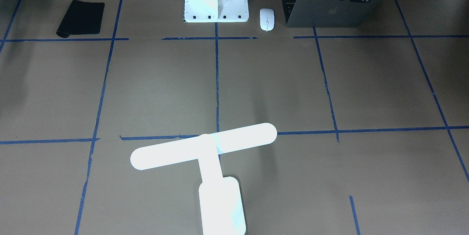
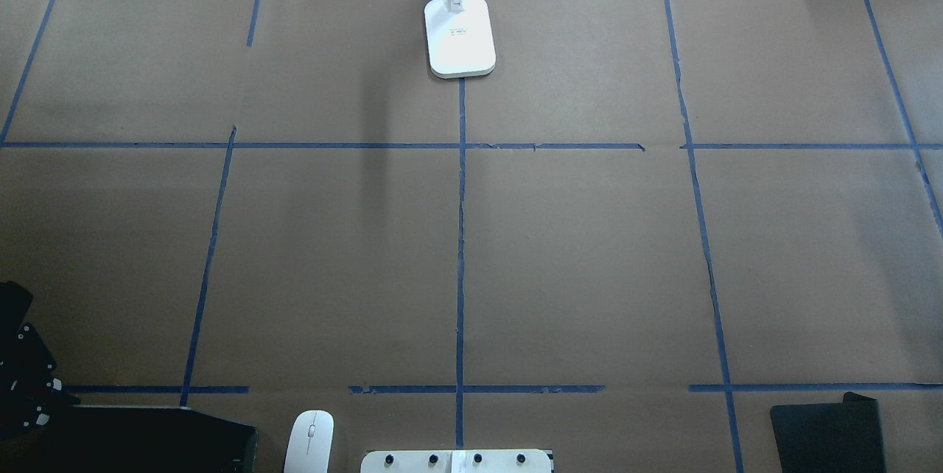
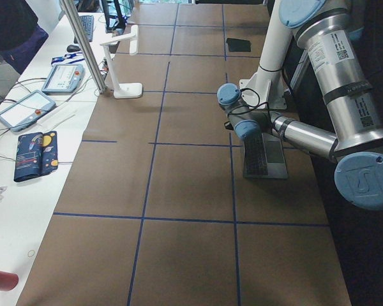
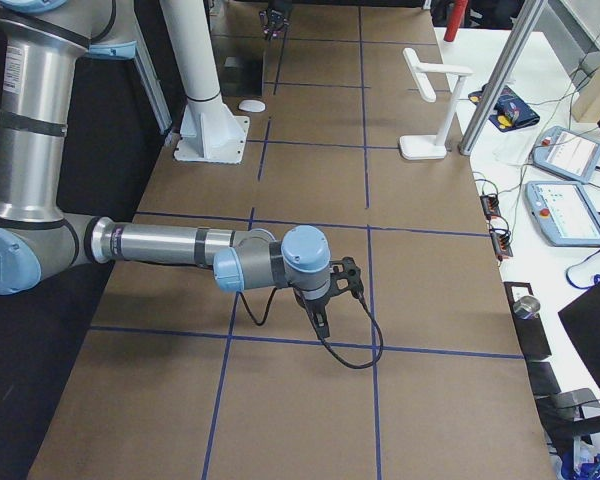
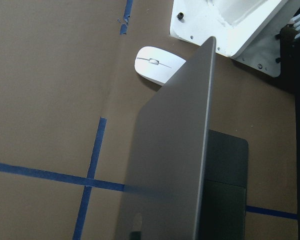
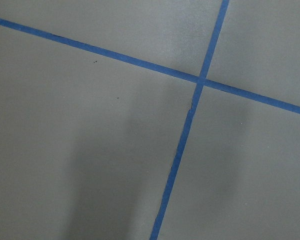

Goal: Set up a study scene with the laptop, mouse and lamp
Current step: 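Reach the left gripper to the grey laptop near the robot and grasp it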

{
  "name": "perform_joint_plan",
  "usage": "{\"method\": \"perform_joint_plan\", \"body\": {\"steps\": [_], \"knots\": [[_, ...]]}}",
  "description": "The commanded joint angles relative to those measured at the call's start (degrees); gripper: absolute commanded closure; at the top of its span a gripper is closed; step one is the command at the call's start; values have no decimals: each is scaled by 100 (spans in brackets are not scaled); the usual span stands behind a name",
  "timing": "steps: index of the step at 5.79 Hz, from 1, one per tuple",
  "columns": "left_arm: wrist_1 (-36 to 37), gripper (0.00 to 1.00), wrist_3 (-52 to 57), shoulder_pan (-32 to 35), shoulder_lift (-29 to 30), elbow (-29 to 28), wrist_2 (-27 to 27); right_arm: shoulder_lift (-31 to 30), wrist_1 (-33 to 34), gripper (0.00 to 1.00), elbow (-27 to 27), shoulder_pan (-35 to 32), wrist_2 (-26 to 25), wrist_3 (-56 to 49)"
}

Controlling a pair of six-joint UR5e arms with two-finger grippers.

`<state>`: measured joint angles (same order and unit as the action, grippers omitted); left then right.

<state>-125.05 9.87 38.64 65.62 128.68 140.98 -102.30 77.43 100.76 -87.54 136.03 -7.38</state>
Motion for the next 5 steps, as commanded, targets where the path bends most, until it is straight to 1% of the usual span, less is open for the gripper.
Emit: {"method": "perform_joint_plan", "body": {"steps": [1,2,3,4,5], "knots": [[-2,100,6,107,169,25,52,0,0,0,14,0,2,0],[-2,100,32,352,414,17,43,0,0,0,14,0,2,0],[7,100,380,711,634,0,35,0,0,0,14,0,2,9],[460,100,1489,1141,680,8,26,0,0,0,14,0,2,9],[1186,100,2562,1528,1063,8,26,0,0,0,31,0,11,9]]}}
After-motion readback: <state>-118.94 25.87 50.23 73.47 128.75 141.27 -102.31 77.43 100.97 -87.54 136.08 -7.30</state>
